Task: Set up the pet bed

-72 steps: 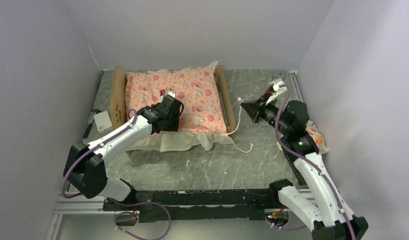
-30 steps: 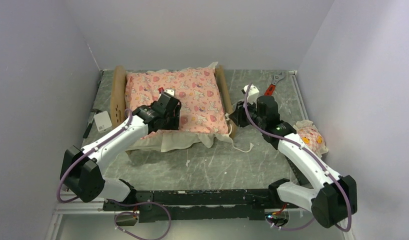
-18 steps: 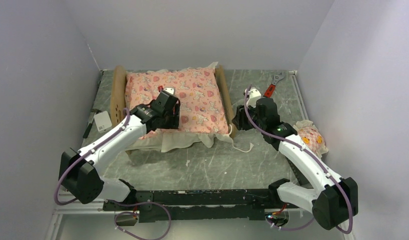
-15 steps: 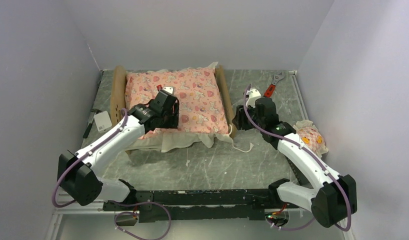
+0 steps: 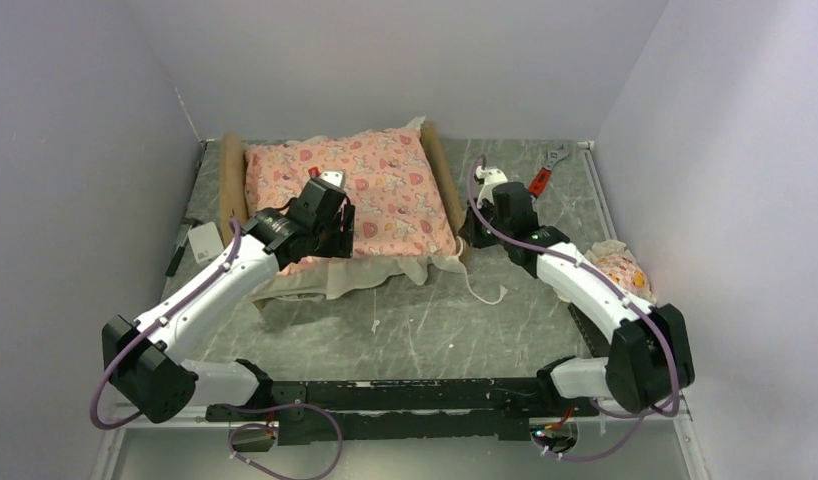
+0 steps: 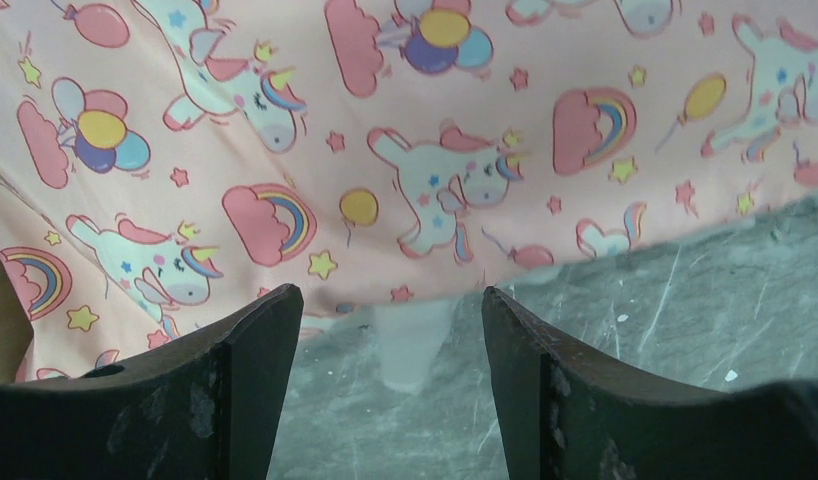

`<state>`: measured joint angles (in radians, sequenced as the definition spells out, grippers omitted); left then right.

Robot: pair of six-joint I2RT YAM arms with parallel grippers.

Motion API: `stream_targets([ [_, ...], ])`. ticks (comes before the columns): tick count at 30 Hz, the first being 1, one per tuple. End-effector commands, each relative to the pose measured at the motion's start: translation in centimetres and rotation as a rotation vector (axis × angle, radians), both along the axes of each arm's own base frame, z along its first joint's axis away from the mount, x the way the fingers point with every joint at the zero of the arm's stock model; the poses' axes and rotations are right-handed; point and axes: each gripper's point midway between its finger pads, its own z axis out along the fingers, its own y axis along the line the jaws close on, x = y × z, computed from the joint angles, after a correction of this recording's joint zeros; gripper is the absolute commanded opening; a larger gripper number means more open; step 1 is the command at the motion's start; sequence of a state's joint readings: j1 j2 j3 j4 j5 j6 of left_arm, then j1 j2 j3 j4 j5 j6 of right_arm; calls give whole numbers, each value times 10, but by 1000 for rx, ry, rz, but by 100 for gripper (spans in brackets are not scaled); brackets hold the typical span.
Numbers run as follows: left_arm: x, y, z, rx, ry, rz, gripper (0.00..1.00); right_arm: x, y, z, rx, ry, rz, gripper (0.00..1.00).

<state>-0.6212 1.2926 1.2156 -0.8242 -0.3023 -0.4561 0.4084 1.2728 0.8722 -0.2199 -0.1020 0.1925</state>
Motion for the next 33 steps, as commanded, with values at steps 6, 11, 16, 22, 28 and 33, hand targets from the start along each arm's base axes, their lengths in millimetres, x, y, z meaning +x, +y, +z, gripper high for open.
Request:
stream_targets([
  [6,-7,0,29,-34,-46,-59,72,75,-18,31,-144,-185,-70,16],
  [11,-11,1,29,-33,-52,-81,72,81,-29,56,-128,-204,-152,42],
  [16,-11,10,37,-17,-134,-101,72,39,-41,66,-36,-196,-282,58],
  [22,-9,20,49,11,-271,-141,72,-23,-35,30,146,-127,-408,52],
  [28,-15,28,51,9,-322,-138,72,-53,-3,-27,270,-42,-496,51],
  [33,-19,40,57,8,-365,-95,72,-45,19,-48,332,-38,-602,49],
])
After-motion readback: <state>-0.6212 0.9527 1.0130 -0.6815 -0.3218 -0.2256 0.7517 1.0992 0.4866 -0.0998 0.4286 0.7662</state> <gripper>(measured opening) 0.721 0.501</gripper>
